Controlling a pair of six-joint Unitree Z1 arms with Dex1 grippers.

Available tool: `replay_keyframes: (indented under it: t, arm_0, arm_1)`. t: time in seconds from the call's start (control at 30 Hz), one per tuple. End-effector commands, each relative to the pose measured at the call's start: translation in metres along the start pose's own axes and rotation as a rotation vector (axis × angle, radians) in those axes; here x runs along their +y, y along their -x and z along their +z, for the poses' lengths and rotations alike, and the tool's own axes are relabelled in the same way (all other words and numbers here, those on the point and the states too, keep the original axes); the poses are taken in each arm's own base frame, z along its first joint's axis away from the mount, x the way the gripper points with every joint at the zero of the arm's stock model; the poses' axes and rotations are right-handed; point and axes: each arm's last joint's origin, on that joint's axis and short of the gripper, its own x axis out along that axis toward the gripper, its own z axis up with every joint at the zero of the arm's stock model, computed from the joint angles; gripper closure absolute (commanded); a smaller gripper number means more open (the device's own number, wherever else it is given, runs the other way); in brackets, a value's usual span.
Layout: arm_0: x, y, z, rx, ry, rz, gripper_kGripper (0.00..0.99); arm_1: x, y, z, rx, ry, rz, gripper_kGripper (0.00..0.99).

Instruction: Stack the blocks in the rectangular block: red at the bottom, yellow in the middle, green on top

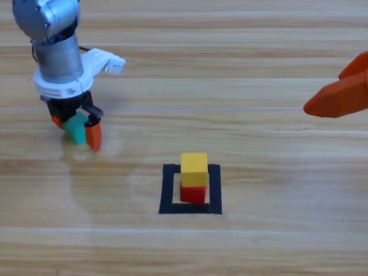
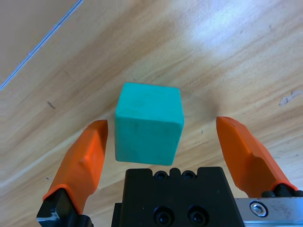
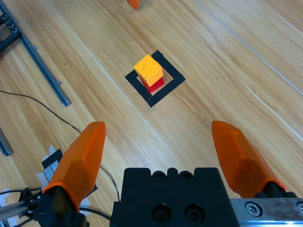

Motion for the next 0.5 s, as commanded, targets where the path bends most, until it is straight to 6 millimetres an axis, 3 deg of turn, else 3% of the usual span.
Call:
replay_keyframes:
  t: [0.03, 0.5]
  arm_0:
    - [0.003, 0.011, -0.009, -0.031, 0.013, 0.000, 0.019]
    - [0.006, 0.001, -0.014, -0.043, 0.025, -0.012, 0.031]
  arm_1:
    - [-0.006, 0.000, -0.006, 0.006, -0.014, -0.011, 0.005]
    - [-0.008, -0.007, -0.004, 0.021, -0.014, -0.002, 0.005]
